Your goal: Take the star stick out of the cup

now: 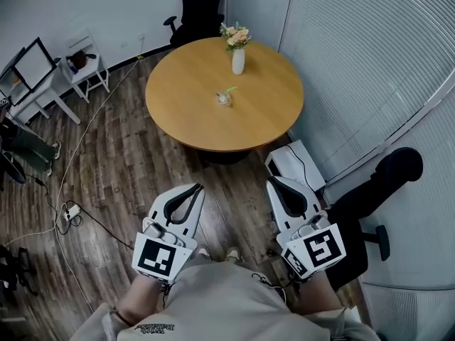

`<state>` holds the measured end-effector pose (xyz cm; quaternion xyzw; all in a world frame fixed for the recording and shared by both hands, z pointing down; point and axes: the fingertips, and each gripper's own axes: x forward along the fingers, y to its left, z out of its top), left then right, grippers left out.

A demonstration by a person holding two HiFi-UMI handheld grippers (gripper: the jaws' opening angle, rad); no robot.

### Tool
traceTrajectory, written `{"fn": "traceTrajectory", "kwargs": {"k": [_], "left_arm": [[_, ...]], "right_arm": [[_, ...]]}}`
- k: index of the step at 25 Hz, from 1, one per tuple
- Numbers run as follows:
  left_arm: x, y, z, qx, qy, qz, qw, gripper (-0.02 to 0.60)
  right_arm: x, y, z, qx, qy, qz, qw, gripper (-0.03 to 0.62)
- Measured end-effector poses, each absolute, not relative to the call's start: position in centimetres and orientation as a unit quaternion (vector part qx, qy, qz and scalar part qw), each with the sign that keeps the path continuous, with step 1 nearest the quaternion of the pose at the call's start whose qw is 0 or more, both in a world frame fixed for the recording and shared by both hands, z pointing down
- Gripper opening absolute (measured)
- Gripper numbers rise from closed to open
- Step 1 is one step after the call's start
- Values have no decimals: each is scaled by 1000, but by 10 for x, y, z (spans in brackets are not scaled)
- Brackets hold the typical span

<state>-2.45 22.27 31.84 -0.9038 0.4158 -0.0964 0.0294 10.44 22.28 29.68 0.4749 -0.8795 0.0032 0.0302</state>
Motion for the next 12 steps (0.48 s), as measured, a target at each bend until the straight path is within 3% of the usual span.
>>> {"fn": "traceTrajectory", "kwargs": {"k": [12], "left_arm": [[7,215,310,-899,427,-90,48,31]], "right_arm": [[129,222,307,464,-885,2,27,29]]}}
